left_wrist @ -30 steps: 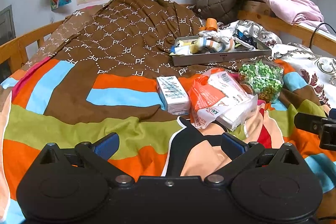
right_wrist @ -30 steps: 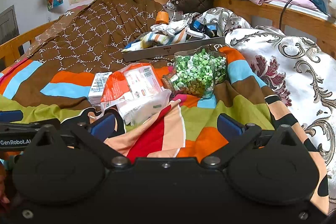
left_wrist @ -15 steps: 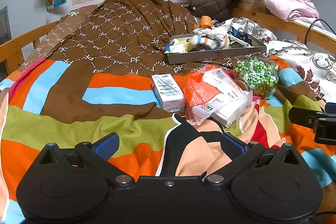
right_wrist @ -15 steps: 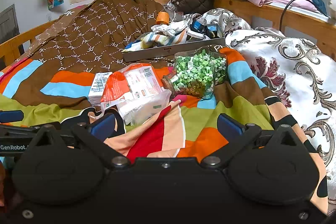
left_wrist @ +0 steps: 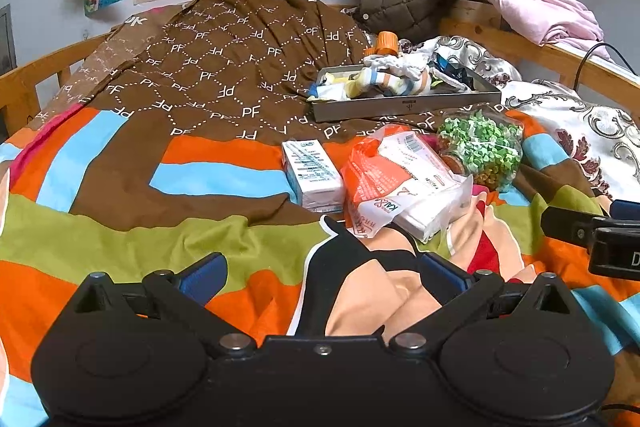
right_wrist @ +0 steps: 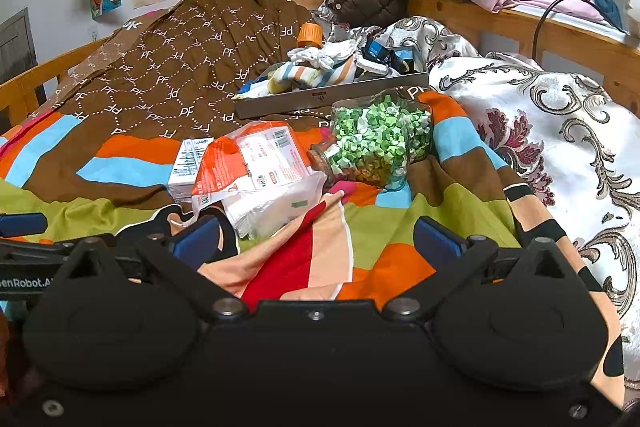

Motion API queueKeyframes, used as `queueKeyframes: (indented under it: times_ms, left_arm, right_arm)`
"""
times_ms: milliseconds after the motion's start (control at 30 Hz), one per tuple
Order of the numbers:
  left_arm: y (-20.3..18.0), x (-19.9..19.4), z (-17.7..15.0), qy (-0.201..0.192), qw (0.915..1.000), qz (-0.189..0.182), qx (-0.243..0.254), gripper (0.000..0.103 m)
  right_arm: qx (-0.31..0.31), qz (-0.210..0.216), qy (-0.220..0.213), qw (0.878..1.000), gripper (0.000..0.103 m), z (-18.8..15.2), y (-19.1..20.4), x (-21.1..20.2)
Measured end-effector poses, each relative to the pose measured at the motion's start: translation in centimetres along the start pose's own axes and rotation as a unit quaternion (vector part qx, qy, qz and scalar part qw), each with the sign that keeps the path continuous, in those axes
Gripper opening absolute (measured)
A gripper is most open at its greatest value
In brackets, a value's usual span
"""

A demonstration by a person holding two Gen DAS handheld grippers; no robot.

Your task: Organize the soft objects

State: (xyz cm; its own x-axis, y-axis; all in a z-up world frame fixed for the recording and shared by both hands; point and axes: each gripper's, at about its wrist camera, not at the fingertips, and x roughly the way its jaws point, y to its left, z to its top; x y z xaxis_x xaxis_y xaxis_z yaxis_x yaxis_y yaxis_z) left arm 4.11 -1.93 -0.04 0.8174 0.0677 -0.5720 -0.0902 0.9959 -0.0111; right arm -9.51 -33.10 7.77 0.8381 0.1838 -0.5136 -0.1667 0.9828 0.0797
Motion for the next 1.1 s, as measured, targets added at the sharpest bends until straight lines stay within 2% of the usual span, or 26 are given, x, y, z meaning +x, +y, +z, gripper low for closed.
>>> queueKeyframes:
  times_ms: [1100]
  left_arm:
    - [-0.07, 0.09, -0.08, 0.003, 1.0, -0.002, 0.002, 0.102]
  right_arm:
    - [-0.001, 0.0, 0.002, 1.0, 0.102, 0.02, 0.01, -0.04]
